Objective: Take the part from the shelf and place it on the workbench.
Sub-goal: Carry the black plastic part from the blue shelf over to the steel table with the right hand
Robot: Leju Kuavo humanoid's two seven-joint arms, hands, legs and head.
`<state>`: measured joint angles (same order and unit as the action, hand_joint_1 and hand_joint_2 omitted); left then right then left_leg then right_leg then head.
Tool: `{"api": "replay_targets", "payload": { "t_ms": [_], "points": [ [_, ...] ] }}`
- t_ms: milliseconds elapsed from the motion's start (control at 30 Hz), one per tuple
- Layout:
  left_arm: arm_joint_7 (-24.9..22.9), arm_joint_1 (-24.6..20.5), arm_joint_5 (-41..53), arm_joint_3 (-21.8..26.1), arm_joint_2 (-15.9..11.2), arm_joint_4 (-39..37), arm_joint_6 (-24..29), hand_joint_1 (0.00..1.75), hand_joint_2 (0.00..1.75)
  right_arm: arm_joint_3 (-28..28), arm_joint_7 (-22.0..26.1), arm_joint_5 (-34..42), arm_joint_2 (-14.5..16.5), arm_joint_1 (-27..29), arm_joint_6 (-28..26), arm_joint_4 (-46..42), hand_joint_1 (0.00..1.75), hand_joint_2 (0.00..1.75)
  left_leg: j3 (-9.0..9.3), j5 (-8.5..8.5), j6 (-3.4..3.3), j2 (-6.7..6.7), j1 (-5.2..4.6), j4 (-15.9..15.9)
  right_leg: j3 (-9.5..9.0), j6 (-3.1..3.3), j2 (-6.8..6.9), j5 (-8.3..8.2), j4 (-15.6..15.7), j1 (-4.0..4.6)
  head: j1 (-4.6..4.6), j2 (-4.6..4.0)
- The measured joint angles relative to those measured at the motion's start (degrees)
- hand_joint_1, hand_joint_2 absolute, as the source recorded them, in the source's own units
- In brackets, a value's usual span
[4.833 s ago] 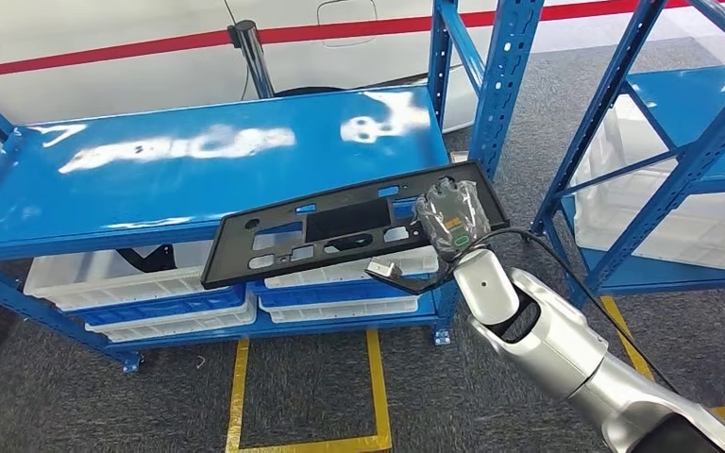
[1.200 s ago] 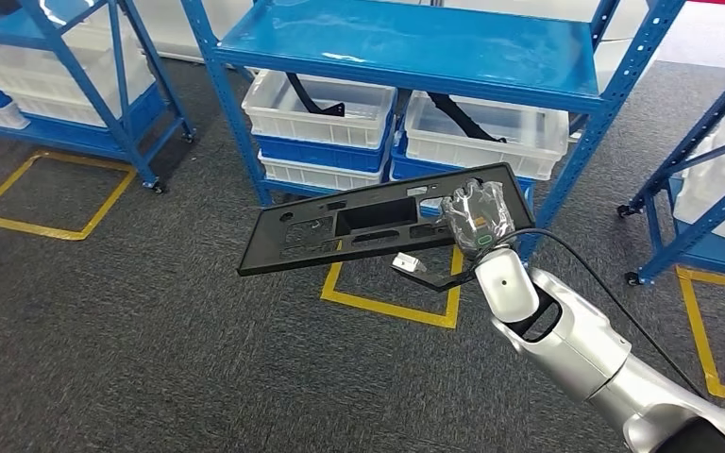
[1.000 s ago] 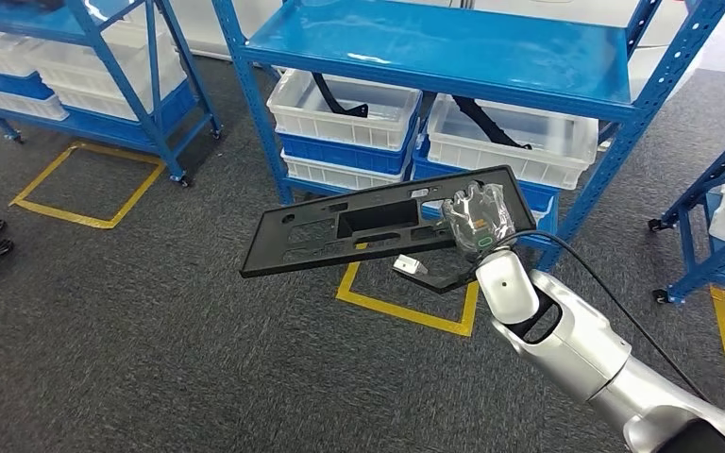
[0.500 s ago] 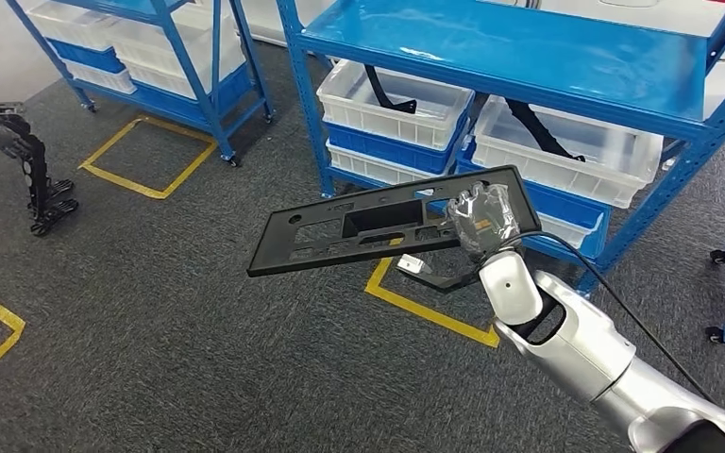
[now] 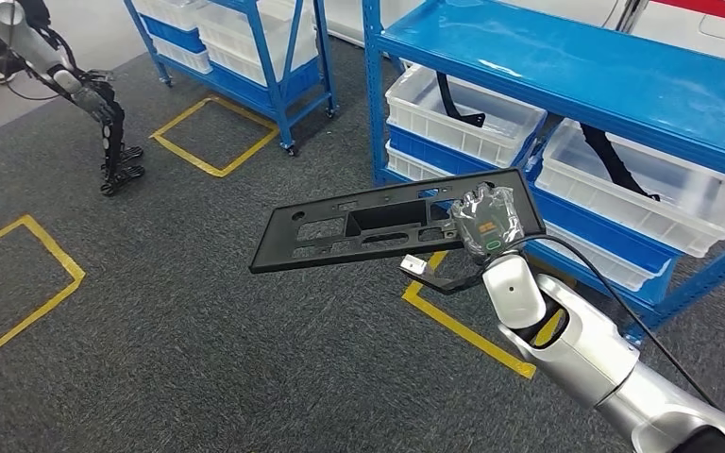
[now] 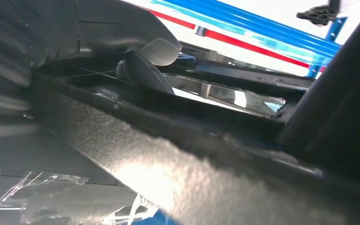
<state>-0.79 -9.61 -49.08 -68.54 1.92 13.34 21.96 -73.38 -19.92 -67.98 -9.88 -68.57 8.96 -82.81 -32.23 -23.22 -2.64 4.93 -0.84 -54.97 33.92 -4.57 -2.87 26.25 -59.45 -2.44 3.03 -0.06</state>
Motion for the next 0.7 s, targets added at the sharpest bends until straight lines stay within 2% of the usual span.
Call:
{"api": "replay_targets", "payload": {
  "t_ms": [33,67,100,133,200,267,300,333,367,400,433,500,533,567,633,667,700],
  "points": [
    [0.1,0.0,0.0,0.0,-0.1,0.0,0.0,0.0,1.75,0.0,-0.1,0.0,-0.1,0.1,0.1,-0.1,1.75,1.75,-0.63,-0.19,0.29,0.46,-0.05,-0.8,-0.16,0.21,-0.63,0.24,0.6,-0.15,0.02,0.0],
    [0.1,-0.1,0.0,0.0,-0.3,0.0,0.0,0.0,1.75,0.0,-0.1,-0.1,-0.1,0.1,0.2,-0.2,1.75,1.75,-1.17,-0.19,0.44,0.91,-0.14,-1.2,0.13,0.73,-0.5,0.42,0.3,-0.09,0.03,0.0],
    [0.1,0.0,-0.1,0.0,-0.4,0.0,0.0,0.0,1.75,0.0,-0.1,-0.1,-0.1,0.2,0.2,-0.3,1.75,1.75,-1.57,-0.16,0.5,1.26,-0.09,-1.4,0.35,1.3,0.28,0.35,0.2,-0.16,0.09,0.0],
    [0.0,0.1,-0.2,0.0,-0.4,0.0,0.0,0.0,1.75,0.0,-0.2,-0.1,-0.1,0.3,0.3,-0.3,1.75,1.75,-1.91,-0.29,0.65,1.12,-0.09,-1.5,0.46,1.58,0.85,0.32,0.2,-0.1,0.1,-0.01],
    [-0.2,0.3,-0.2,0.0,-0.6,0.0,0.0,0.0,1.75,0.1,-0.2,-0.2,-0.1,0.2,0.2,-0.4,1.75,1.75,-3.58,-1.89,1.26,-0.99,0.04,-4.4,0.55,2.05,1.86,0.25,0.1,0.02,0.16,-0.01],
    [-0.2,0.1,-0.2,0.0,-0.6,0.0,0.0,0.0,1.75,0.2,-0.3,-0.3,-0.1,0.1,0.2,-0.6,1.75,1.75,-7.33,-5.05,1.84,-3.65,0.23,-12.0,0.51,2.31,2.85,0.31,0.1,0.4,0.21,-0.01],
    [-0.2,0.0,-0.1,0.0,-0.6,0.0,0.0,0.0,1.75,0.3,-0.3,-0.3,-0.1,0.1,0.1,-0.7,1.75,1.75,-9.43,-6.39,1.88,-4.21,0.31,-15.9,0.5,2.38,3.42,0.38,0.1,0.62,0.21,-0.01],
    [-0.2,-0.1,-0.1,0.0,-0.6,0.0,0.0,0.0,1.75,0.3,-0.4,-0.3,-0.1,0.1,0.1,-0.7,1.75,1.75,-10.93,-6.95,1.73,-4.43,0.3,-18.5,0.46,2.46,4.02,0.46,0.1,0.85,0.21,-0.01],
    [-0.2,0.0,-0.1,0.0,-0.6,0.0,0.0,0.0,1.75,0.3,-0.5,-0.3,-0.1,0.1,0.2,-0.8,1.75,1.75,-11.42,-6.53,1.4,-4.5,0.19,-19.0,0.41,2.55,4.61,0.56,0.1,1.09,0.21,-0.01],
    [-0.2,0.0,-0.1,0.0,-0.6,0.0,0.0,0.0,1.75,0.3,-0.8,-0.2,-0.1,0.2,0.2,-0.8,1.75,1.75,-10.69,-5.1,0.88,-4.55,-0.06,-17.0,0.35,2.63,5.15,0.64,0.2,1.32,0.2,-0.01],
    [-0.4,0.2,-0.2,0.0,-0.6,0.0,-0.1,0.0,1.75,0.4,-1.1,-0.2,-0.2,0.1,0.2,-1.0,1.75,1.75,-8.94,-3.09,0.16,-4.82,-0.49,-13.0,0.26,2.69,5.67,0.7,0.2,1.52,0.2,-0.01],
    [-1.2,0.5,-0.1,0.0,-0.6,0.0,-0.1,0.0,1.75,0.8,-1.6,0.1,-0.5,0.2,0.4,-1.4,1.75,1.75,-4.9,0.05,-1.43,-6.58,-1.75,-4.5,-0.11,2.72,6.62,0.73,0.7,1.72,0.2,-0.01],
    [-1.6,0.7,0.0,0.0,-0.7,0.0,-0.1,0.0,1.75,1.1,-1.8,0.2,-0.9,0.3,0.5,-1.6,1.75,1.75,-3.64,0.75,-1.94,-7.25,-2.28,-1.9,-0.33,2.7,7.14,0.72,1.0,1.69,0.2,-0.01],
    [-2.0,0.9,0.0,0.0,-0.7,-0.1,-0.1,0.0,1.75,1.3,-2.0,0.4,-1.2,0.5,0.8,-1.8,1.75,1.75,-3.08,0.9,-2.21,-7.59,-2.65,-0.7,-0.55,2.65,7.67,0.71,1.4,1.62,0.2,-0.01],
    [-2.0,1.5,0.0,0.0,-0.7,-0.1,-0.1,0.0,1.75,1.5,-2.1,0.5,-1.7,0.6,1.3,-2.2,1.75,1.75,-2.26,1.51,-2.58,-6.66,-2.72,0.7,-1.11,2.45,8.56,0.77,2.0,1.68,0.21,0.0],
    [-1.8,1.7,0.0,0.0,-0.7,-0.1,0.0,0.0,1.75,1.7,-2.2,0.6,-1.8,0.6,1.5,-2.4,1.75,1.75,-1.45,2.04,-2.72,-6.14,-2.59,1.8,-1.3,2.35,8.12,1.03,2.0,1.79,0.21,0.0],
    [-1.5,1.7,0.0,0.0,-0.7,-0.1,0.0,0.0,1.75,1.8,-2.2,0.5,-2.0,0.6,1.7,-2.7,1.75,1.75,-0.58,2.62,-2.91,-5.65,-2.35,3.0,-1.08,2.31,7.06,1.72,1.1,1.92,0.2,0.0]
  ]
}}
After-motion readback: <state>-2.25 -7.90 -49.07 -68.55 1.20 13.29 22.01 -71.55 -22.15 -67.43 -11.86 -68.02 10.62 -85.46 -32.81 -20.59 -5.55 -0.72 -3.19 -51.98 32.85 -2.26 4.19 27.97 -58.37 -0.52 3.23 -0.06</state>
